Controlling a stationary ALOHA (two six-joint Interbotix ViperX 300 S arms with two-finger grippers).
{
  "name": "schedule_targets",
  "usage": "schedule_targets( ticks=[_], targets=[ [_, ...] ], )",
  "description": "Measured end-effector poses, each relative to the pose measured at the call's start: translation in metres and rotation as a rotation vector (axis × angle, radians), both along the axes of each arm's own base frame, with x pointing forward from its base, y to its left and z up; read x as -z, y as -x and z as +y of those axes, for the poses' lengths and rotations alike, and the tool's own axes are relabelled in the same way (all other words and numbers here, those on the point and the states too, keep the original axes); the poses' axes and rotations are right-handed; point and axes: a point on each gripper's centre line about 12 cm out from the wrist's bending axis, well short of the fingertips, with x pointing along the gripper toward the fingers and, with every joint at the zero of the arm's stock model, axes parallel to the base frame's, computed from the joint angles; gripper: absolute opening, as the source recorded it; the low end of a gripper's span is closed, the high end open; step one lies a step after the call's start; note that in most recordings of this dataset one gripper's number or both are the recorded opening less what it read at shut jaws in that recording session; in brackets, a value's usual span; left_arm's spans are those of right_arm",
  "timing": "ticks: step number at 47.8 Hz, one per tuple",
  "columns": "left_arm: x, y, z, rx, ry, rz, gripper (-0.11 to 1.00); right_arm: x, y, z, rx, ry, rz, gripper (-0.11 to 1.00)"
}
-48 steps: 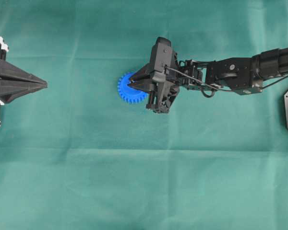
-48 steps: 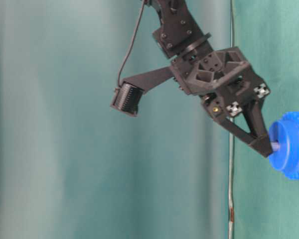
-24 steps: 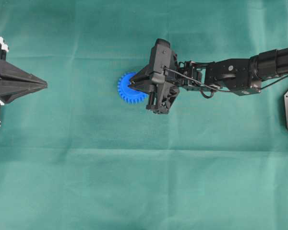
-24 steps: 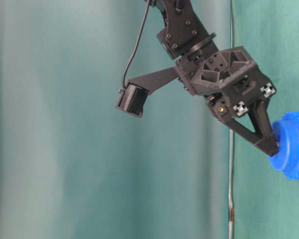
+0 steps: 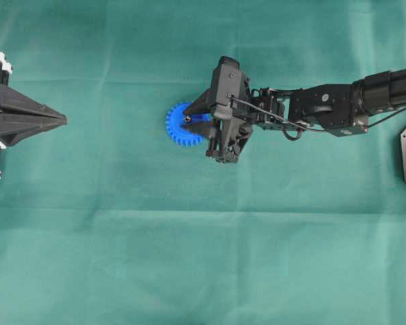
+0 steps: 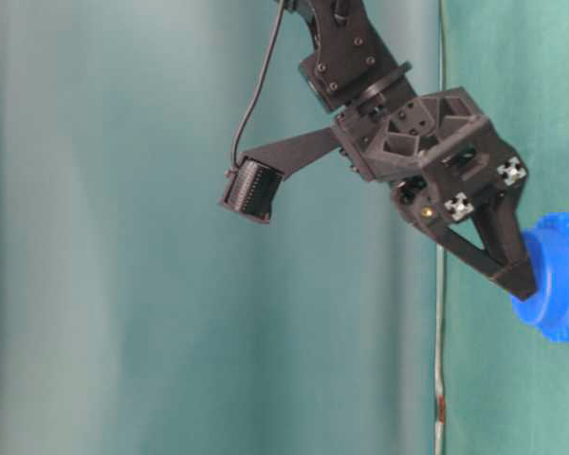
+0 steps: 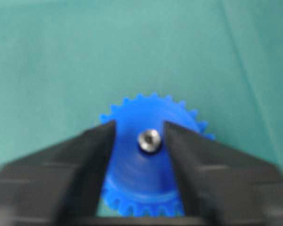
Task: Insert the shaft placed at a random location into the center hole of the medium gear at another random location.
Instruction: 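Open the right gripper to release the shaft in the gear hole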
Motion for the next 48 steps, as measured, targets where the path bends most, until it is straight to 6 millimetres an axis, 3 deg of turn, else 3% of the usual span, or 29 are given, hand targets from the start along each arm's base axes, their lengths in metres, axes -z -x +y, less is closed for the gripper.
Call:
schedule_targets(
  ticks=[3, 6, 25, 39, 48],
  targets=[
    [0.000, 0.000, 0.000, 0.000, 0.001, 0.002, 0.00, 0.000, 0.000, 0.001, -0.003, 0.001, 0.000, 0.84],
    [0.000, 0.000, 0.000, 0.000, 0.001, 0.002, 0.00, 0.000, 0.000, 0.001, -0.003, 0.000, 0.000, 0.93],
    [0.000, 0.000, 0.000, 0.000, 0.000, 0.002, 0.00, -0.001, 0.000, 0.001, -0.002, -0.001, -0.003, 0.87],
    [0.000, 0.000, 0.000, 0.000, 0.001, 0.002, 0.00, -0.049, 0.003, 0.002, -0.004, 0.009, -0.099, 0.87],
    [0.000, 0.000, 0.000, 0.000, 0.000, 0.002, 0.00, -0.061, 0.010, 0.003, -0.005, 0.008, -0.104, 0.87]
  ],
)
